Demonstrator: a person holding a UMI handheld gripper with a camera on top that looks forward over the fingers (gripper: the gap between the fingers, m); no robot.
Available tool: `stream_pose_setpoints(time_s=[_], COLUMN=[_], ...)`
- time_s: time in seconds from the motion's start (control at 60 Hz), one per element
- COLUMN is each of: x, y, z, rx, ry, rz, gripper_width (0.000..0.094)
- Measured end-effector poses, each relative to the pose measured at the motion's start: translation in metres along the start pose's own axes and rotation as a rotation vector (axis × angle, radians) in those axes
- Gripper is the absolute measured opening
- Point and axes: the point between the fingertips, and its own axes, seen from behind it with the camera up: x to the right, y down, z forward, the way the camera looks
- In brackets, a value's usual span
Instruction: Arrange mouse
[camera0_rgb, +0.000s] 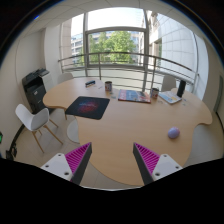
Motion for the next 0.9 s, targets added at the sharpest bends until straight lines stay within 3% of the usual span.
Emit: stream_pose_setpoints(time_s=[0.15, 0.283, 0.567, 0.9], x=[0.079, 0.171, 0.317, 0.351], y=[0.062, 0.085, 0.069, 0.033], z=[0.025, 0.06, 0.166, 0.239], rx=[-0.074, -0.073, -0.026, -0.02], ry=[0.084, 0.172, 0.228, 0.221], rz=[0.041, 0.034, 0.135, 0.229], gripper_width=[0.0847, 0.0846, 0.0846, 0.0836])
